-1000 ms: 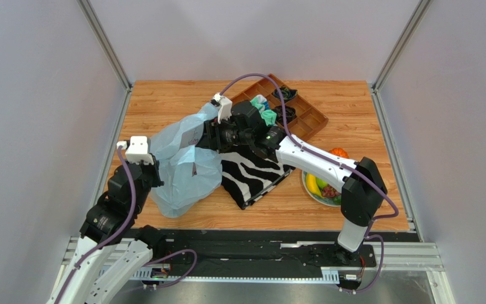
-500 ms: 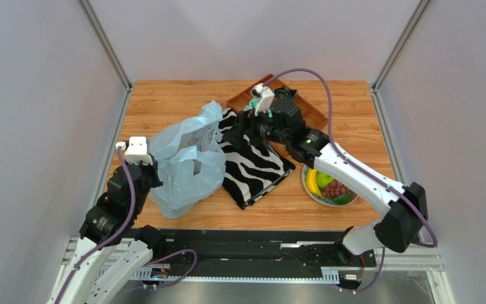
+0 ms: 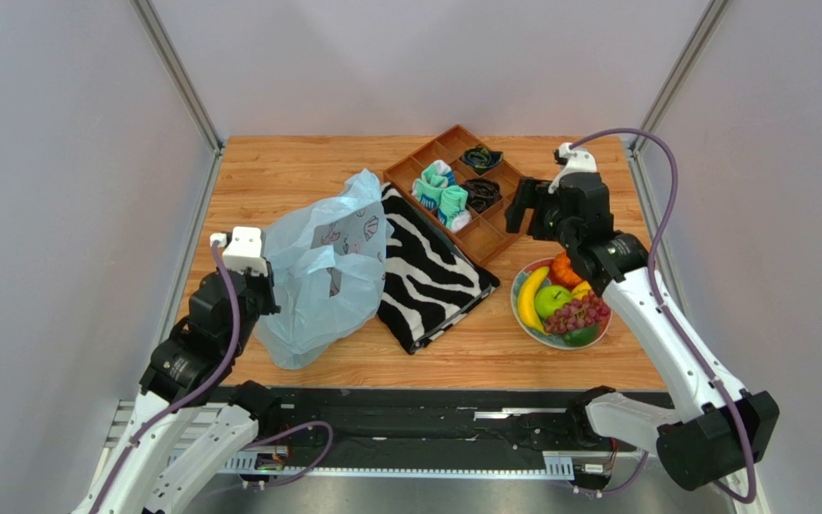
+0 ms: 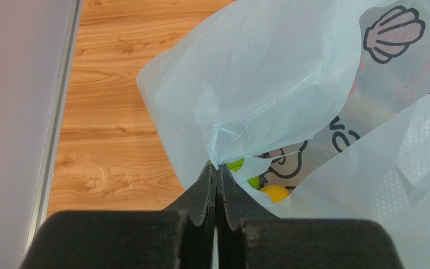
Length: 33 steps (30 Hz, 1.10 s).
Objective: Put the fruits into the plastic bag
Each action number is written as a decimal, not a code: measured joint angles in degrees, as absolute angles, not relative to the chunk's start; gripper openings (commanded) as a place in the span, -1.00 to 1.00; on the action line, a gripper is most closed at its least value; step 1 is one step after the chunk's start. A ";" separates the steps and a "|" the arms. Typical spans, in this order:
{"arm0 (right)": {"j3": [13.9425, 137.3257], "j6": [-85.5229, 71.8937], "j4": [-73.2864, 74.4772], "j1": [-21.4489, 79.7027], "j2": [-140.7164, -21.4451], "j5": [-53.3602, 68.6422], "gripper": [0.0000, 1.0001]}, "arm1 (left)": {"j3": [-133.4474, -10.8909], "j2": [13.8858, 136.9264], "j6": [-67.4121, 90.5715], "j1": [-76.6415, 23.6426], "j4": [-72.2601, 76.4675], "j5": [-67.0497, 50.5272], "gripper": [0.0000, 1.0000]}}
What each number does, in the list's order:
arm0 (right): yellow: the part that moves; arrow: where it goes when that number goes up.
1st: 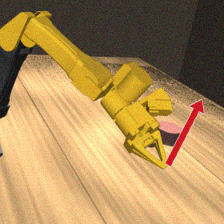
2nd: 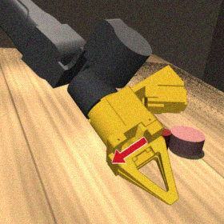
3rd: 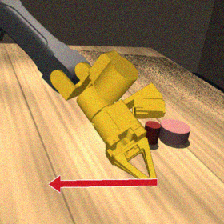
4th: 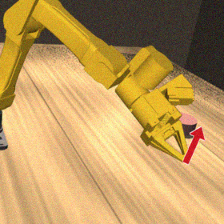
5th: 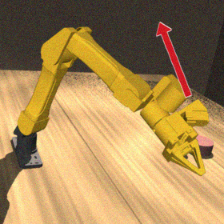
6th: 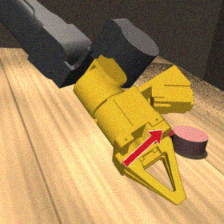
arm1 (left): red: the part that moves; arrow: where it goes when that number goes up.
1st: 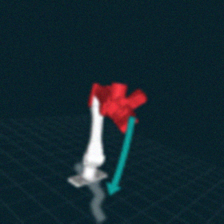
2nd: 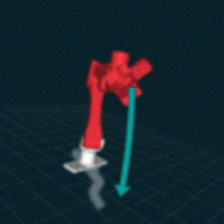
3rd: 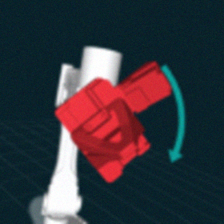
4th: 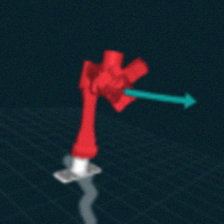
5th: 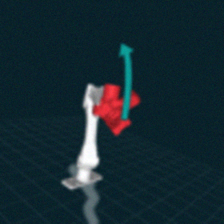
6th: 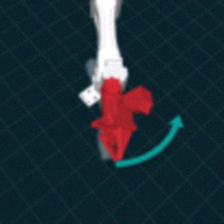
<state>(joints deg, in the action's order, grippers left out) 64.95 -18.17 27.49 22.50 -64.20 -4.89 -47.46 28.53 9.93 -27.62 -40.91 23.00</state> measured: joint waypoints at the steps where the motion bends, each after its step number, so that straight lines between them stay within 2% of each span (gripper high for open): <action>1: 64.45 -17.85 29.47 20.69 -65.04 -7.03 0.59 | -47.46 28.75 9.87 -27.62 -40.91 22.96 -1.00; 9: 61.01 -14.68 37.82 16.62 -72.53 -22.33 0.27 | -47.46 30.33 9.65 -27.62 -40.91 22.35 -1.00; 15: 60.90 -14.02 38.22 16.56 -77.14 -29.15 0.15 | -47.46 30.96 9.61 -27.62 -40.88 22.09 -1.00; 23: 60.93 -13.63 38.41 16.29 -85.06 -34.54 0.01 | -47.46 31.00 9.47 -27.62 -40.91 21.96 -1.00; 33: 60.88 -13.43 37.80 14.63 -87.20 -36.01 -0.20 | -47.46 31.05 9.45 -27.62 -40.91 21.93 -1.00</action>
